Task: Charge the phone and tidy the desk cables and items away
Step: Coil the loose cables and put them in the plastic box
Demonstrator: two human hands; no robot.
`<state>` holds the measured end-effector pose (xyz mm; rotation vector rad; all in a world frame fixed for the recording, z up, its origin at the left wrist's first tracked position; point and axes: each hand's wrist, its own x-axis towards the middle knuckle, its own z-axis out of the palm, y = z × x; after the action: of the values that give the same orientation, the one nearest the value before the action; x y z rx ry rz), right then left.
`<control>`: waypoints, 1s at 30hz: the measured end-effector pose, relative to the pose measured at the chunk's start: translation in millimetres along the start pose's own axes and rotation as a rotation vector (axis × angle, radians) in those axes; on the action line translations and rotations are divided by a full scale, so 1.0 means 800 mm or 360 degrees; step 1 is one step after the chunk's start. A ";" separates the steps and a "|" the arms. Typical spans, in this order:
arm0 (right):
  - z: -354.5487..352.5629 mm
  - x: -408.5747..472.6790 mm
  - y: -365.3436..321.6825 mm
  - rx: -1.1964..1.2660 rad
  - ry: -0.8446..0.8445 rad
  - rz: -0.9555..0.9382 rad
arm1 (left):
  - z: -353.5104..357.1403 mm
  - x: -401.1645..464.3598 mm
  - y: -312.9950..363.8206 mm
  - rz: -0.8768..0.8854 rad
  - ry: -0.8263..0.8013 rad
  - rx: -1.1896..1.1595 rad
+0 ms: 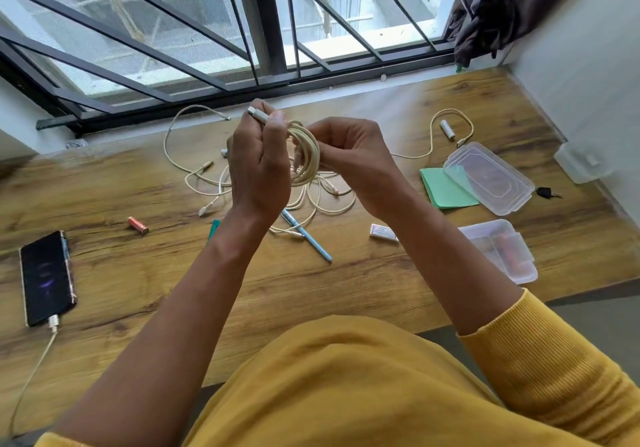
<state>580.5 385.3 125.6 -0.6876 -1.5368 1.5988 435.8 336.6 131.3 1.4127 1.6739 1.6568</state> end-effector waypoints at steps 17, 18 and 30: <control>-0.005 -0.006 -0.016 0.0366 -0.0172 0.0284 | 0.002 -0.016 -0.003 0.0114 0.0223 0.0371; -0.006 -0.006 -0.016 0.0382 -0.0196 0.0296 | 0.002 -0.016 -0.002 0.0082 0.0201 0.0334; -0.008 -0.005 -0.009 0.0453 -0.0242 0.0293 | 0.005 -0.009 -0.002 -0.0106 0.0107 0.0080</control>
<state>589.2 385.0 131.3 -0.5724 -1.3427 2.0008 441.2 332.9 126.2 1.3226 1.7914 1.6537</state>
